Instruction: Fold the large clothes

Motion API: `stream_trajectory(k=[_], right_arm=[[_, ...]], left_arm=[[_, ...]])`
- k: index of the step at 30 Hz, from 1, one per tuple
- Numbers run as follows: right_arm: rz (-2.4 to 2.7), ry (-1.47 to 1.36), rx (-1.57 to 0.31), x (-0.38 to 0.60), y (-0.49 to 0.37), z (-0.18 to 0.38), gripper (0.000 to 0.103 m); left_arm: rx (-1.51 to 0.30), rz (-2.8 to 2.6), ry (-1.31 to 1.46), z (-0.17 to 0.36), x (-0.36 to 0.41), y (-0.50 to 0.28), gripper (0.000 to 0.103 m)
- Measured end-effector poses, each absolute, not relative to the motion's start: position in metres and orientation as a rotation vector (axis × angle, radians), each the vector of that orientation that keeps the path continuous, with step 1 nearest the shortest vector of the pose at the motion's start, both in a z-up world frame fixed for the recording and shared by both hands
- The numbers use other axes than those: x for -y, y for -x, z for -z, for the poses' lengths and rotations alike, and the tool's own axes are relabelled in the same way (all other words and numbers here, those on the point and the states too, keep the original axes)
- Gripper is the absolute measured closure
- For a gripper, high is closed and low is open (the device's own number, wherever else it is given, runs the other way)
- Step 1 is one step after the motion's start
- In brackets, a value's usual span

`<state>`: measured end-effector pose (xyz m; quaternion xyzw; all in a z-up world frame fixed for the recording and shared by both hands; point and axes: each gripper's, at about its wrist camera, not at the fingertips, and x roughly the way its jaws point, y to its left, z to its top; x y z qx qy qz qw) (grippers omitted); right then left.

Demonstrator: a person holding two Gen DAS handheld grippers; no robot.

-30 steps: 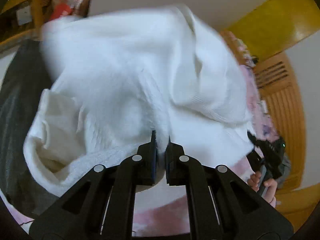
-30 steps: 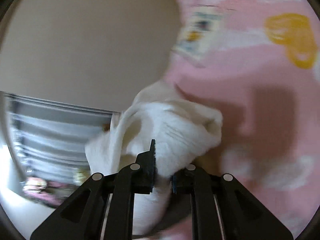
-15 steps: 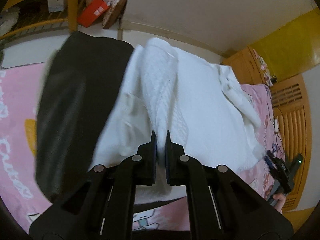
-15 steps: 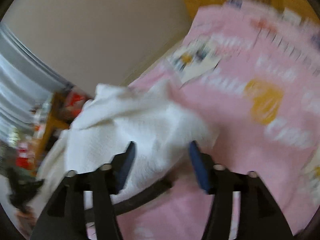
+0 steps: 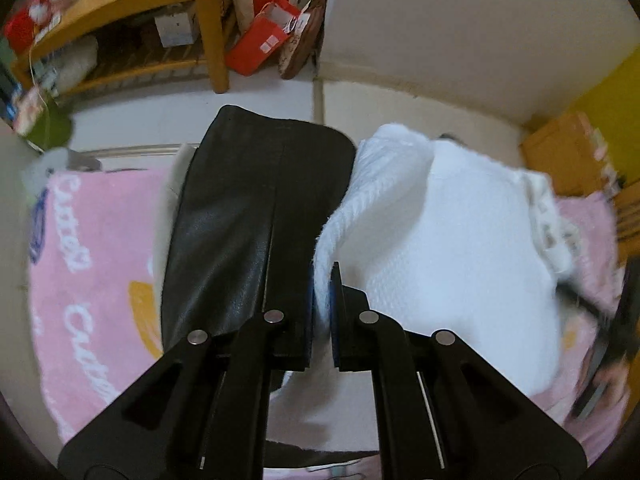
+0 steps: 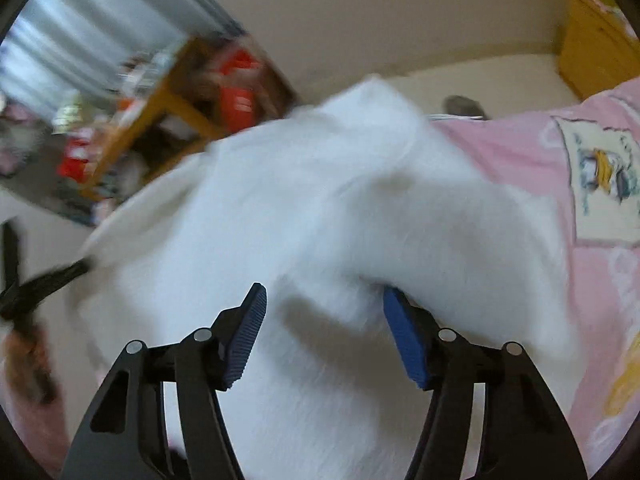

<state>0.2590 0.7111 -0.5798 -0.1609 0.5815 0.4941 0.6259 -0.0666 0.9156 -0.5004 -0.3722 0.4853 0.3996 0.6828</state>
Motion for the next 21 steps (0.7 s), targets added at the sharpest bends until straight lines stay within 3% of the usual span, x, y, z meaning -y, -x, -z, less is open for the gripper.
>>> stream_trajectory(k=[4,6,8,10,14,16,17,18,21], right_arm=[[-0.922,0.175,-1.286,-0.706,-0.353,0.589,0.05],[-0.806,0.118,-1.274,-0.687,-0.385,0.593,0.047],[-0.756,0.022,-1.317,-0.659,-0.41,0.598,0.046],[-0.806,0.021,-1.29,-0.641,-0.404,0.593,0.036],[-1.007,0.032,-1.262,-0.605,-0.33,0.576,0.03],[-1.124,-0.007,-1.255,-0.587,-0.28,0.565,0.021],[-1.198,-0.043,-1.258,-0.579,-0.252,0.56,0.018],[-1.248,-0.071,-1.266,-0.573,-0.232,0.554,0.016],[-1.398,-0.184,-1.334,-0.569,-0.157,0.551,0.013]], left_arm=[[-1.19,-0.845,0.843,0.517,-0.932,0.066,0.097],[-1.174,-0.804,0.914,0.523,-0.944,0.081,0.083],[-1.116,-0.772,0.974,0.52,-0.954,0.103,0.082],[-1.089,-0.762,0.988,0.518,-0.96,0.121,0.08],[-1.007,-0.756,1.091,0.515,-0.959,0.157,0.078],[-0.97,-0.713,1.203,0.519,-0.942,0.175,0.064],[-0.962,-0.707,1.213,0.519,-0.933,0.179,0.034],[-0.933,-0.698,1.214,0.517,-0.917,0.184,0.021],[-0.814,-0.611,1.289,0.518,-0.878,0.194,0.016]])
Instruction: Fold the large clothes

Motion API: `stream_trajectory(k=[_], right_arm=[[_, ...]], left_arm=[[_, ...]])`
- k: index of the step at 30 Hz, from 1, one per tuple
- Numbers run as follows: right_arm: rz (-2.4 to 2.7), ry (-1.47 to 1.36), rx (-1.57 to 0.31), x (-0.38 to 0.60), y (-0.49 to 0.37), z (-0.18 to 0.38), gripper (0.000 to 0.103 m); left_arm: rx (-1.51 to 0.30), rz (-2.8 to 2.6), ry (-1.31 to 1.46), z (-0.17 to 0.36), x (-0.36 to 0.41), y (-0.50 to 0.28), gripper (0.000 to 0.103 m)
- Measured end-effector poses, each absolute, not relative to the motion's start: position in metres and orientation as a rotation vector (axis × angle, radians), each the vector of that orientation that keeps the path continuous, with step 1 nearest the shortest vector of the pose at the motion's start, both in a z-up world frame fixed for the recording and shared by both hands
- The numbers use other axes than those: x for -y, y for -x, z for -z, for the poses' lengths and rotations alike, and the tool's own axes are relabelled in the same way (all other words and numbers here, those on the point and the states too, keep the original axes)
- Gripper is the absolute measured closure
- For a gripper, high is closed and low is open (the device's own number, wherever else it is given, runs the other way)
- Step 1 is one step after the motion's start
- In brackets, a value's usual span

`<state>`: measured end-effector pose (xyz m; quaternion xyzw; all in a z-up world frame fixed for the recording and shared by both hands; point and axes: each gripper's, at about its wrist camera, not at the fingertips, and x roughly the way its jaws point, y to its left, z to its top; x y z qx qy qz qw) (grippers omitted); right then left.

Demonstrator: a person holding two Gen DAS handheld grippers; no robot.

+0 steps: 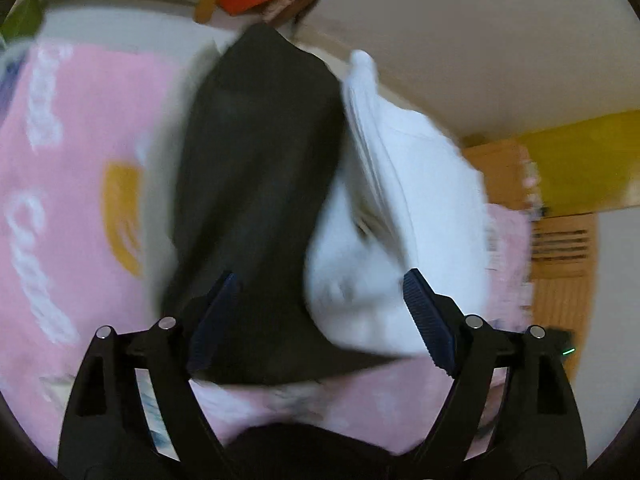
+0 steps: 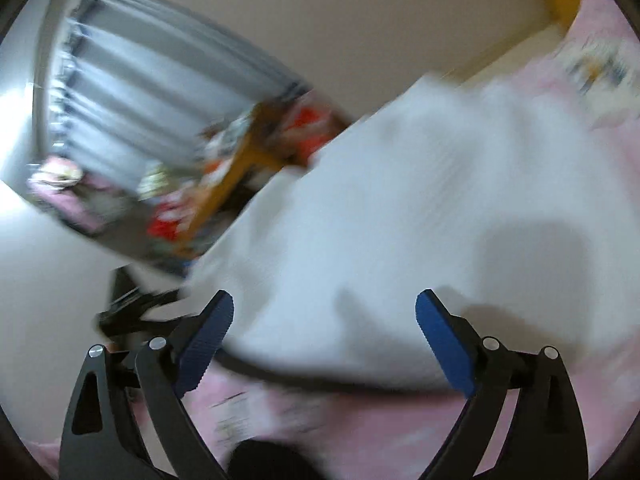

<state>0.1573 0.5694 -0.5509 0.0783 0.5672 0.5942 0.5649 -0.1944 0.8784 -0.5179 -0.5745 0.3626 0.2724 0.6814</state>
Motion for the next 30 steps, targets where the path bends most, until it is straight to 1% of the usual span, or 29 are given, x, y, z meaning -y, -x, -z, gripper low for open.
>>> stream_trajectory(k=[2,4,6,8,11,13,16,19,21,22,23,24,25,27,30], right_arm=[[-1.417,-0.259,-1.395,-0.578,-0.114,0.56,0.013],[-1.367,-0.278,-1.482,-0.593,-0.088,0.573,0.013],[-1.301,-0.365,-1.543,-0.598,-0.073,0.581,0.013],[-1.244,-0.422,-1.585,-0.606,-0.069,0.59,0.013],[-1.134,-0.496,-1.642,-0.612,-0.057,0.608,0.013],[-1.086,-0.584,-1.668,-0.617,-0.057,0.62,0.013],[-1.071,-0.707,-1.647,-0.619,-0.06,0.629,0.013],[-1.104,-0.685,-1.591,-0.628,-0.065,0.627,0.017],[-1.106,-0.673,-1.578,-0.633,-0.068,0.627,0.019],[-1.109,-0.659,-1.559,-0.635,-0.069,0.626,0.029],[-1.118,-0.609,-1.529,-0.637,-0.069,0.622,0.057],[-1.119,-0.513,-1.505,-0.64,-0.068,0.619,0.072],[-1.142,-0.491,-1.494,-0.643,-0.066,0.62,0.083],[-1.189,-0.498,-1.497,-0.644,-0.067,0.619,0.086],[-1.233,-0.48,-1.48,-0.648,-0.068,0.608,0.088]], left_arm=[[-0.726,-0.547,1.402,0.53,-0.863,0.198,0.015],[-0.689,-0.592,1.462,0.544,-0.85,0.203,0.015],[-0.674,-0.62,1.48,0.554,-0.842,0.205,0.015],[-0.643,-0.648,1.5,0.563,-0.839,0.208,0.014],[-0.563,-0.637,1.544,0.572,-0.843,0.203,0.01],[-0.54,-0.608,1.561,0.574,-0.843,0.196,0.01],[-0.547,-0.514,1.573,0.575,-0.841,0.174,0.01],[-0.614,-0.531,1.569,0.589,-0.849,0.156,0.01],[-0.599,-0.566,1.591,0.598,-0.849,0.155,0.01],[-0.566,-0.565,1.583,0.598,-0.851,0.153,0.011],[-0.531,-0.561,1.553,0.595,-0.851,0.152,0.041],[-0.535,-0.575,1.496,0.591,-0.852,0.148,0.079],[-0.528,-0.566,1.455,0.587,-0.851,0.145,0.079],[-0.502,-0.547,1.431,0.583,-0.85,0.144,0.08],[-0.5,-0.549,1.373,0.571,-0.847,0.145,0.082]])
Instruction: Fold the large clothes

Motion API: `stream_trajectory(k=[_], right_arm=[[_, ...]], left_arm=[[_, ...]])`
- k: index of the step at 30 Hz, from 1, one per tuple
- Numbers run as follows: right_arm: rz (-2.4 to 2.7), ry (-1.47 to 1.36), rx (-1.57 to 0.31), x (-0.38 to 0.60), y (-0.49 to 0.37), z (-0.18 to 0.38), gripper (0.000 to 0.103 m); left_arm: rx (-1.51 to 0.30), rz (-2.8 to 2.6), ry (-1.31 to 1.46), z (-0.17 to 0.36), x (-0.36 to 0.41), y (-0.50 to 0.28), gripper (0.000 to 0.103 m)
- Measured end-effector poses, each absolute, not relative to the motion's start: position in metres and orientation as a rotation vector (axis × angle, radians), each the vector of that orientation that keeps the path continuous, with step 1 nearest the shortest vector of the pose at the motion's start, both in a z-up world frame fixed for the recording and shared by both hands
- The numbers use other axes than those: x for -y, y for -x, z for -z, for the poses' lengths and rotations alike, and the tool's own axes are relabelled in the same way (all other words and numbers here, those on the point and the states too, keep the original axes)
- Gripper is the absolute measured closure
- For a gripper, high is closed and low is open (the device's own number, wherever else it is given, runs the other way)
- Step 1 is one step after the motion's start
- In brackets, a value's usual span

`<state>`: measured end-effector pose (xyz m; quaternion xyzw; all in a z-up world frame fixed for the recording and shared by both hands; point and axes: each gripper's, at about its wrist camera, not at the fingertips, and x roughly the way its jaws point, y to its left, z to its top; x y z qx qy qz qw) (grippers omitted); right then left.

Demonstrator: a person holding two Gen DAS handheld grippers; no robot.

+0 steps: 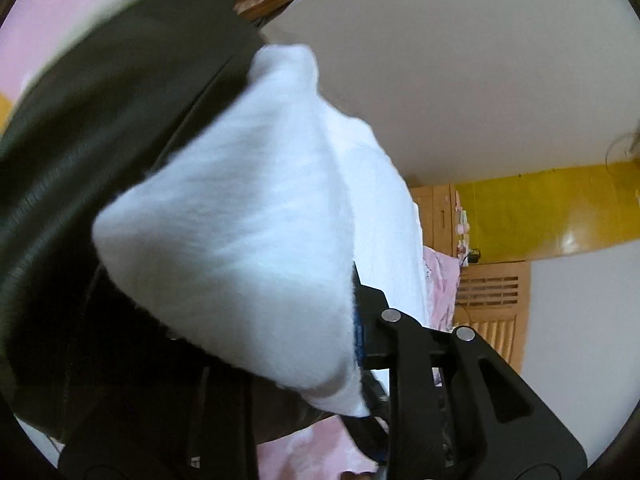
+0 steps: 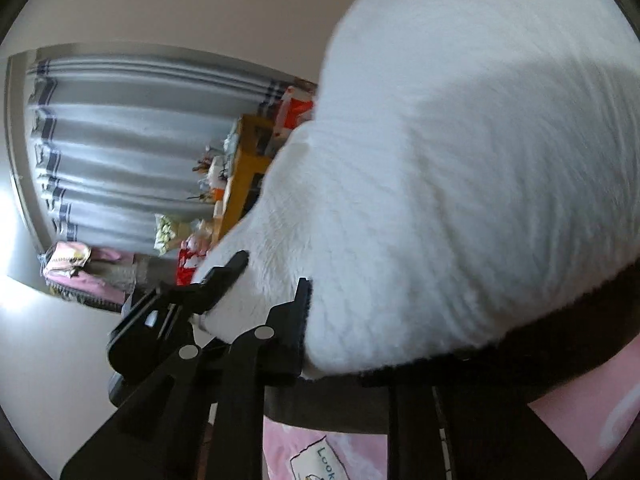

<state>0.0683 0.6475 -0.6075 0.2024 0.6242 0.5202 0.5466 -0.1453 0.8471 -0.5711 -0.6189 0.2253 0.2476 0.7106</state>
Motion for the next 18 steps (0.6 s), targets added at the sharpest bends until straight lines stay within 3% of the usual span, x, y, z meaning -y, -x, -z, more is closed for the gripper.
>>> stream_trajectory(k=[7,13,15,16,17,18], right_arm=[[-1.371,-0.428,-1.426,-0.674,-0.053,0.571,0.09],[-1.275,-0.416,-1.446,-0.682,-0.032,0.573,0.088],[-1.122,-0.517,-1.555,-0.679,-0.031,0.6,0.07],[-1.076,-0.568,-1.592,-0.678,-0.03,0.611,0.042],[-1.03,-0.638,-1.621,-0.676,-0.03,0.622,0.025],[-1.006,-0.677,-1.618,-0.675,-0.03,0.627,0.025]], left_arm=[[-0.414,-0.562,1.278,0.536,-0.856,0.168,0.086],[-0.483,-0.542,1.275,0.532,-0.874,0.182,0.087],[-0.528,-0.538,1.292,0.545,-0.879,0.182,0.087],[-0.552,-0.531,1.312,0.557,-0.88,0.179,0.087],[-0.561,-0.532,1.326,0.565,-0.884,0.178,0.087],[-0.564,-0.538,1.329,0.571,-0.887,0.18,0.087]])
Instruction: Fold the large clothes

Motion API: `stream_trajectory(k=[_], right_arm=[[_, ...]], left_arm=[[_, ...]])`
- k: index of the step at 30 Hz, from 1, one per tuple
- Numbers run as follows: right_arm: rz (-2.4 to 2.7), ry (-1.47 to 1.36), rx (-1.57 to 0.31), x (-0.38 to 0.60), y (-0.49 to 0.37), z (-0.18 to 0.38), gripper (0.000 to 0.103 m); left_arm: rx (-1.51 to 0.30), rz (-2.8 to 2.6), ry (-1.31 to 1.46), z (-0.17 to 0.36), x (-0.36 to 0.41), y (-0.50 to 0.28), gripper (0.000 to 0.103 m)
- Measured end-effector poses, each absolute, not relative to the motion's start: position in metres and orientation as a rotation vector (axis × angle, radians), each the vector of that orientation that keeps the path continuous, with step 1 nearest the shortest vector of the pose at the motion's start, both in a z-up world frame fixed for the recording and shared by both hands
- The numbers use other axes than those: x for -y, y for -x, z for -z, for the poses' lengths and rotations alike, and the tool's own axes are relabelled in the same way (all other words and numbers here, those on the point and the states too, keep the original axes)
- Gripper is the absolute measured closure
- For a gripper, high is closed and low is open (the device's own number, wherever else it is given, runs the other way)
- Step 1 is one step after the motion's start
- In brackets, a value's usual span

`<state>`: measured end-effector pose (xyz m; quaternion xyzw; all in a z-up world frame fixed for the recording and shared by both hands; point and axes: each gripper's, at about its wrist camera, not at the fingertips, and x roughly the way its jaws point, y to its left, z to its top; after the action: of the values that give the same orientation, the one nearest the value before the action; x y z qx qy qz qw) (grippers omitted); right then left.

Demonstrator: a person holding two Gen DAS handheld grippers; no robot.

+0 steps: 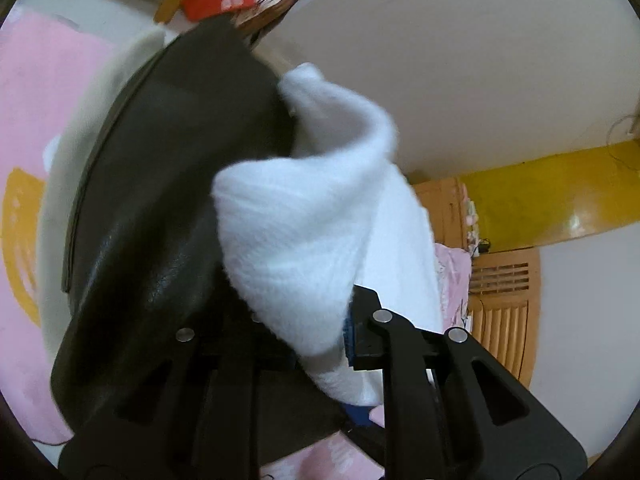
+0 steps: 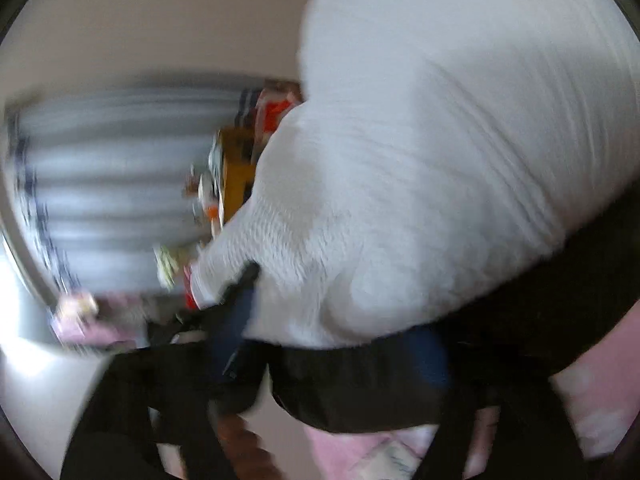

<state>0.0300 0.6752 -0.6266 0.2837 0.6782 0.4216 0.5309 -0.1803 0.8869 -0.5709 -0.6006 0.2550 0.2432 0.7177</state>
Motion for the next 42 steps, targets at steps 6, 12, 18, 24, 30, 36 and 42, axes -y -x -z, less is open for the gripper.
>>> stream_trajectory(k=[6,12,18,24,30,36,42], right_arm=[[-0.912,-0.687,-1.566,-0.695,-0.039,0.634,0.08],[-1.181,-0.466,-1.47,-0.707,-0.03,0.605,0.093],[-1.382,-0.383,-1.473,-0.693,-0.017,0.582,0.094],[-1.585,-0.199,-1.544,-0.685,0.02,0.586,0.094],[-1.579,-0.073,-1.613,-0.707,0.044,0.613,0.094],[-1.602,0.01,-1.636,-0.728,0.054,0.613,0.092],[-1.564,0.021,-1.578,-0.683,0.027,0.599,0.025]], left_arm=[[-0.557,-0.537,1.388,0.592,-0.908,0.176,0.039],[-0.521,-0.621,1.22,0.569,-0.895,0.175,0.083],[-0.47,-0.653,1.129,0.535,-0.854,0.209,0.083],[-0.454,-0.731,1.016,0.514,-0.796,0.255,0.083],[-0.47,-0.806,1.003,0.539,-0.788,0.283,0.083],[-0.473,-0.852,0.968,0.541,-0.778,0.303,0.083],[-0.539,-0.805,1.016,0.529,-0.781,0.313,0.083]])
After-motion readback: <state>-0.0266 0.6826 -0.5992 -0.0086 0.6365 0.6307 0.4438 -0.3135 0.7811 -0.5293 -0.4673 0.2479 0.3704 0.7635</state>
